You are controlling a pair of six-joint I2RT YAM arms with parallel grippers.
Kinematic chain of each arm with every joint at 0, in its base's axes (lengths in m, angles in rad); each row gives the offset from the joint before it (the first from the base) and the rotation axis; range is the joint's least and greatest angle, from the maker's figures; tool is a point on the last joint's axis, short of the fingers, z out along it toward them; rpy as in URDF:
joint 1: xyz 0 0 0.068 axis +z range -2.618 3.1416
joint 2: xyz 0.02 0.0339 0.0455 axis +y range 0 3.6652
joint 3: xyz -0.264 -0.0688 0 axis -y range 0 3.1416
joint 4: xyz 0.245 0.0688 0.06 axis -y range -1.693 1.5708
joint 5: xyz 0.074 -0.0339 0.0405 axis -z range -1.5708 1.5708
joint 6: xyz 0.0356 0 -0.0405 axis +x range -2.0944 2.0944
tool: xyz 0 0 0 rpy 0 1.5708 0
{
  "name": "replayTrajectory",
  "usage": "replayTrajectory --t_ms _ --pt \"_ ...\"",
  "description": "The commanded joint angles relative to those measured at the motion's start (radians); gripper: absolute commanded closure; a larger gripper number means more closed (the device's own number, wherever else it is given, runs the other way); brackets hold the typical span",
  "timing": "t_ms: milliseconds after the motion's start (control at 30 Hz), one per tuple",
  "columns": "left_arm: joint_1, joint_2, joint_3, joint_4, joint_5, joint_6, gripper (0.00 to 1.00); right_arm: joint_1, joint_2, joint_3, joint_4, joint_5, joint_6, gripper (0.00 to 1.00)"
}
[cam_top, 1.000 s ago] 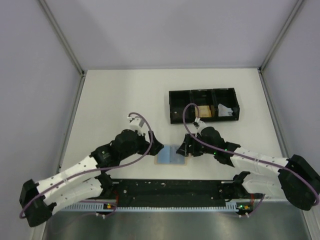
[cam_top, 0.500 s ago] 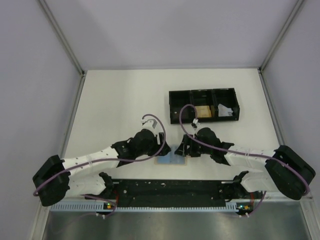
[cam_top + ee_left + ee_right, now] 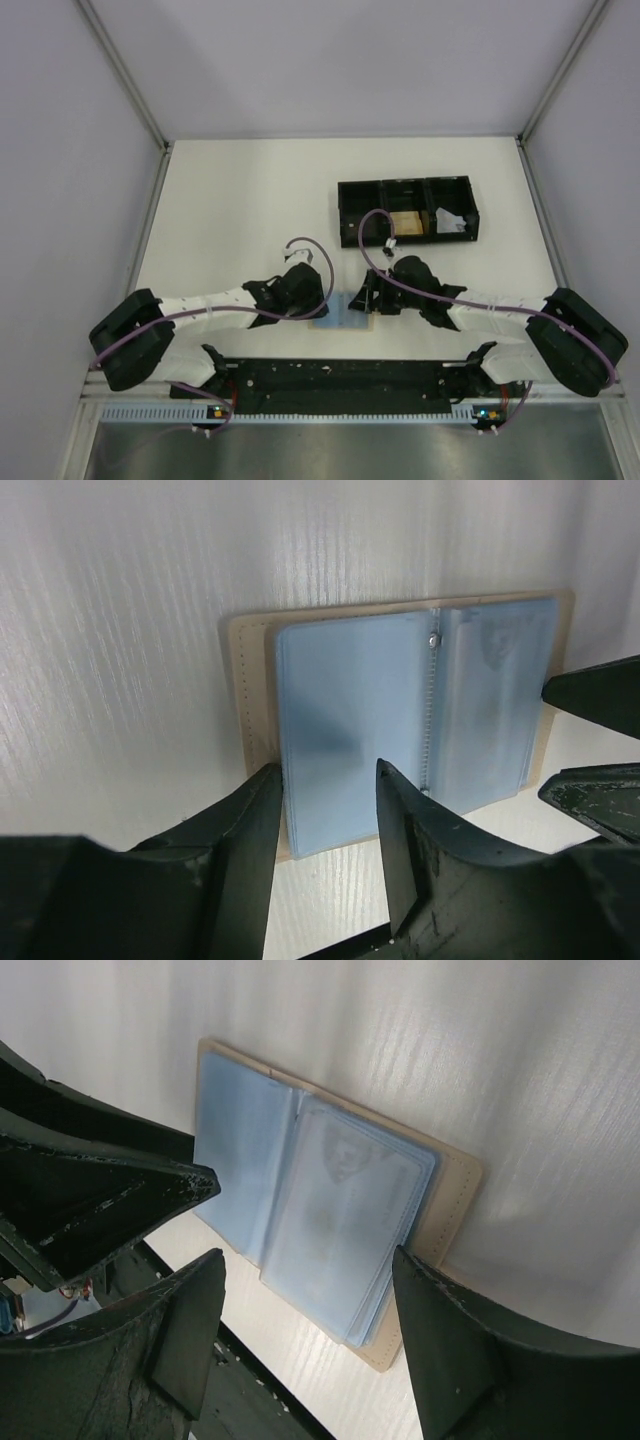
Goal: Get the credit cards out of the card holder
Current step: Remove the credit card from the card holder.
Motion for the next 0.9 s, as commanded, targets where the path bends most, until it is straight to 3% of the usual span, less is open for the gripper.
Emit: replayTrajectory --t_ms 0,200,467,700,867 --pt "-0.003 0.036 0.017 -0.001 0.013 -0.02 0.57 0.011 0.005 0.004 0.034 -0.015 0.001 0.33" --pt "-0.004 0.051 -0.002 0.048 0.052 -0.029 0.77 0.011 0.012 0.039 0.008 -0.024 -0.019 0.33" --pt "-0.006 0.033 -0.028 0.09 0.072 -0.053 0.93 0.013 0.005 0.075 0.001 -0.056 -0.027 0.34" --pt "-0.011 0.025 -0.051 0.134 0.093 -0.084 0.96 0.011 0.019 0.101 0.031 -0.111 -0.028 0.37" --pt "-0.012 -0.018 -0.111 0.212 0.084 -0.153 0.93 0.014 0.074 0.145 0.132 -0.234 0.01 0.36"
